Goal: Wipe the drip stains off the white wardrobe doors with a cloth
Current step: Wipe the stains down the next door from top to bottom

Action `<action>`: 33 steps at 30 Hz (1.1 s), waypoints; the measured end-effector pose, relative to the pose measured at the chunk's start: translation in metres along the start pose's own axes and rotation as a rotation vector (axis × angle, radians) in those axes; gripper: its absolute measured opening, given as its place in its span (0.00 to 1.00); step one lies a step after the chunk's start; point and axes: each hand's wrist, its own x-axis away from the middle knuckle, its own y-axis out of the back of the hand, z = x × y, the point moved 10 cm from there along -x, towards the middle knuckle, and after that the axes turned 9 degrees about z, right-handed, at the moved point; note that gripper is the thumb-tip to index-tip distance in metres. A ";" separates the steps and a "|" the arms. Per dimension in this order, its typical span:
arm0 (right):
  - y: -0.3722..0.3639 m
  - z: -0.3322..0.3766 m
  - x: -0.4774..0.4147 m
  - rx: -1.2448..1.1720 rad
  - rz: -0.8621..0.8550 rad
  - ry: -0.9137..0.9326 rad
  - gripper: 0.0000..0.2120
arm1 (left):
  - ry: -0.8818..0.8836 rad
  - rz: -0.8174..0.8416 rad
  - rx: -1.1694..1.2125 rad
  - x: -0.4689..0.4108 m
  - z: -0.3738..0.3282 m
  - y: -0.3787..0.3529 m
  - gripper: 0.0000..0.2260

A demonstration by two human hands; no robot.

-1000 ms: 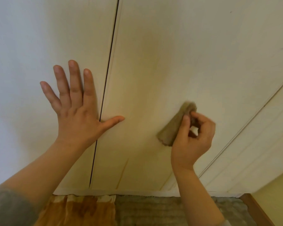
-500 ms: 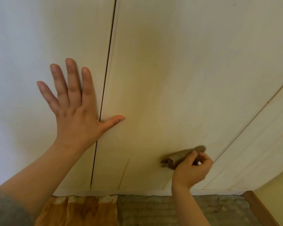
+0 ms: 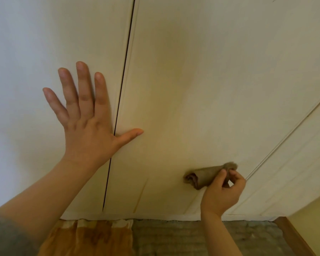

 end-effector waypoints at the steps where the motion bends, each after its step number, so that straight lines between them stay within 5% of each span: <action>1: 0.003 0.007 0.002 -0.027 0.028 0.001 0.03 | -0.001 -0.001 -0.008 -0.001 -0.001 0.001 0.56; 6: 0.008 0.029 0.019 -0.128 0.199 -0.049 0.02 | -0.050 0.030 0.059 0.005 -0.014 0.002 0.51; 11: 0.007 0.021 0.021 -0.217 0.298 -0.204 0.04 | -0.475 -0.025 0.216 0.044 -0.082 0.010 0.32; 15: 0.007 0.028 0.019 -0.271 0.336 -0.232 0.03 | -0.684 0.314 0.383 0.076 -0.122 -0.018 0.23; 22: 0.010 0.031 0.019 -0.342 0.329 -0.316 0.04 | -0.561 0.952 0.381 0.101 -0.142 -0.063 0.43; 27: -0.005 0.039 0.032 -0.476 0.417 -0.435 0.07 | -0.493 0.864 0.515 0.099 -0.150 -0.058 0.42; 33: -0.010 0.050 0.038 -0.493 0.485 -0.452 0.07 | -0.344 0.806 0.742 0.093 -0.145 -0.060 0.17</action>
